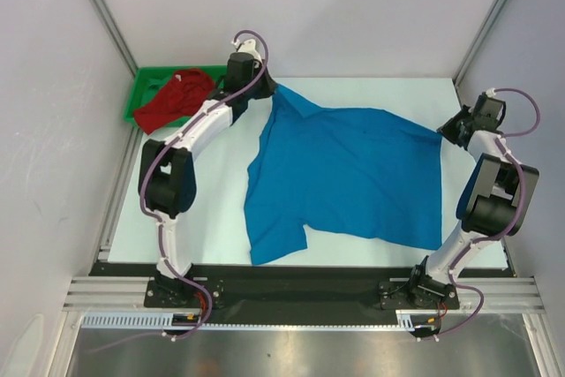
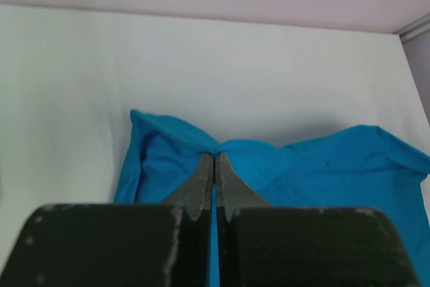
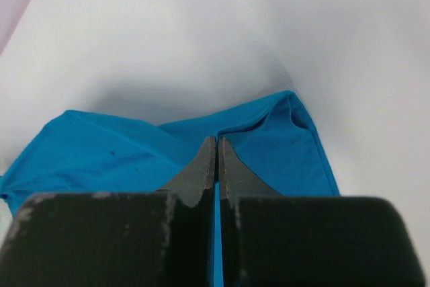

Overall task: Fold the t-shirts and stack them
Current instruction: Fold the tshirt

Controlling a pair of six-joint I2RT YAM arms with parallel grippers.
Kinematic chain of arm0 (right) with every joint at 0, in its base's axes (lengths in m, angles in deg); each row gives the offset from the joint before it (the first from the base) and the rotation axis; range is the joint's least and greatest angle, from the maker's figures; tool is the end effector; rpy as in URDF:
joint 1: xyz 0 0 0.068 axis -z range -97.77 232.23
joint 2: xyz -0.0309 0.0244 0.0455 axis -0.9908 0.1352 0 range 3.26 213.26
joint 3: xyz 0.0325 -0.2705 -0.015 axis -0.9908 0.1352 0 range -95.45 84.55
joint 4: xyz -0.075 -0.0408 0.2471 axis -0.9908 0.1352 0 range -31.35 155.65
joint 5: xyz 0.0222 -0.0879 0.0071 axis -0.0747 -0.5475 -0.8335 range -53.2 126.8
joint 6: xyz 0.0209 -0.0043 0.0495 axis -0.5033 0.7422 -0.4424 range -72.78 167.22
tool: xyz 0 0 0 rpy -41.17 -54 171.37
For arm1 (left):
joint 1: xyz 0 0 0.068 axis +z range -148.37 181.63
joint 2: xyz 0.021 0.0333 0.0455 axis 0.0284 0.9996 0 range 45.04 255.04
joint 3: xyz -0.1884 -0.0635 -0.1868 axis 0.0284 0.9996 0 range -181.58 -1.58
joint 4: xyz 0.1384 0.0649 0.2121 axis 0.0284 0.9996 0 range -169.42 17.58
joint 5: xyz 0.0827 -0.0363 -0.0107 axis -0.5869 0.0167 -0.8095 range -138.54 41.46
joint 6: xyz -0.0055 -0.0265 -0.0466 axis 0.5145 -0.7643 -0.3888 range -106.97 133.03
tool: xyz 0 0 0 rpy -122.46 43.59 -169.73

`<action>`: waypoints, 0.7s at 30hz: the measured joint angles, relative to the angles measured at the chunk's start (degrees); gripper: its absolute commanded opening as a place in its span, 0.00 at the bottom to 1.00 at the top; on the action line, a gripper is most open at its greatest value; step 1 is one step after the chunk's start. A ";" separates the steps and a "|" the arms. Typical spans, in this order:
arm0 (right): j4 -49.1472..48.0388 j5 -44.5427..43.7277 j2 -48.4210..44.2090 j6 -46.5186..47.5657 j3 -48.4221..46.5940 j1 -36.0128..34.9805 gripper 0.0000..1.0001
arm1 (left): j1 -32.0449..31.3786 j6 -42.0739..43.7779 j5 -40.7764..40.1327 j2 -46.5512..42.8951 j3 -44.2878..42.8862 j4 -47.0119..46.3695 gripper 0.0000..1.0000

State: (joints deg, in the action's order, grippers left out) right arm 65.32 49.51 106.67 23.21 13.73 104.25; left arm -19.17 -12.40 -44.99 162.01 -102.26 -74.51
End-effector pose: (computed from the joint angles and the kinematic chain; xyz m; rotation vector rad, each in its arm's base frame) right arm 0.3777 -0.1442 0.2202 0.7693 2.1143 0.2686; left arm 0.4608 -0.1775 0.2981 -0.0382 1.9863 -0.5905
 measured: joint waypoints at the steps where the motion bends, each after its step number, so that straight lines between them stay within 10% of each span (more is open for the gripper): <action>1: 0.63 0.20 -0.72 0.00 0.00 0.00 0.00 | 0.00 -0.02 0.09 -1.05 1.38 0.74 0.00; 21: 6.80 0.26 -7.17 -0.39 8.46 2.75 0.00 | 0.20 -7.34 1.29 -19.26 24.90 9.66 0.00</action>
State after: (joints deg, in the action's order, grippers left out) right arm 72.12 49.77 99.50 22.82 22.19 107.01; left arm -18.97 -19.74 -43.70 142.76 -77.37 -64.85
